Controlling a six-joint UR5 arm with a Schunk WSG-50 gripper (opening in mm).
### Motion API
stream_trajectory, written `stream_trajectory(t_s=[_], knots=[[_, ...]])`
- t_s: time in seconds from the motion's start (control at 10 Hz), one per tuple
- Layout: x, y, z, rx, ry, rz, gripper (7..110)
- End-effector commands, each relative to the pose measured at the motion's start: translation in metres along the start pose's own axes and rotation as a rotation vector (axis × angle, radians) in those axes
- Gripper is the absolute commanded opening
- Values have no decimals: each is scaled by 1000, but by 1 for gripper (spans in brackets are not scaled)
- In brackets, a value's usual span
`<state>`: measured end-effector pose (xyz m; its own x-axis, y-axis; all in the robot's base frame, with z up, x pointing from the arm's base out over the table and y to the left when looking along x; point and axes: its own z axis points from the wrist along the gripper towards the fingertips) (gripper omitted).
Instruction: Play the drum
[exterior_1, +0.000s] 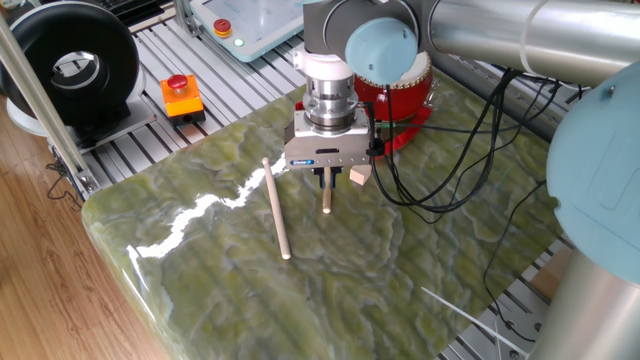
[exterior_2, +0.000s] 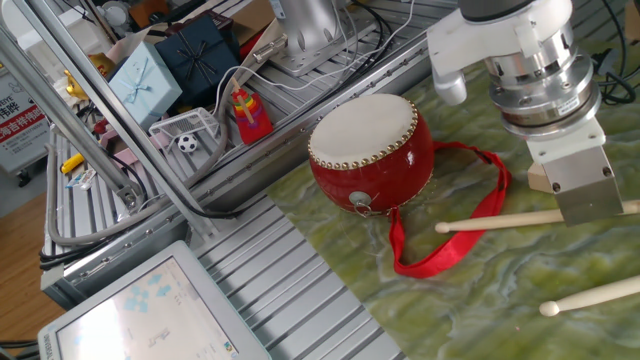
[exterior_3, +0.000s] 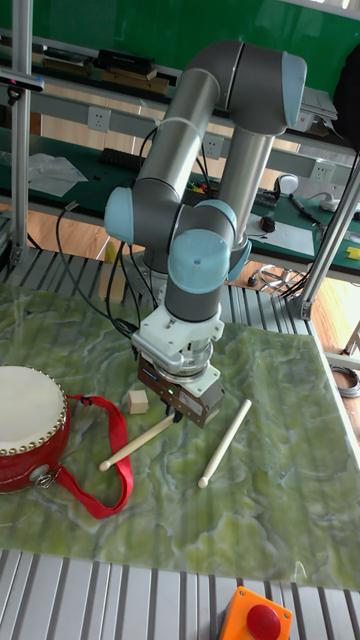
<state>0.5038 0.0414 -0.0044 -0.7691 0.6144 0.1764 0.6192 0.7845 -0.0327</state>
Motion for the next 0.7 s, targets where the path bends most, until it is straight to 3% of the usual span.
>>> stream_trajectory(t_s=[0.0,0.6], knots=[[1,5,2,-15,0,8,7],[1,7,-1,-14,2,20,7]])
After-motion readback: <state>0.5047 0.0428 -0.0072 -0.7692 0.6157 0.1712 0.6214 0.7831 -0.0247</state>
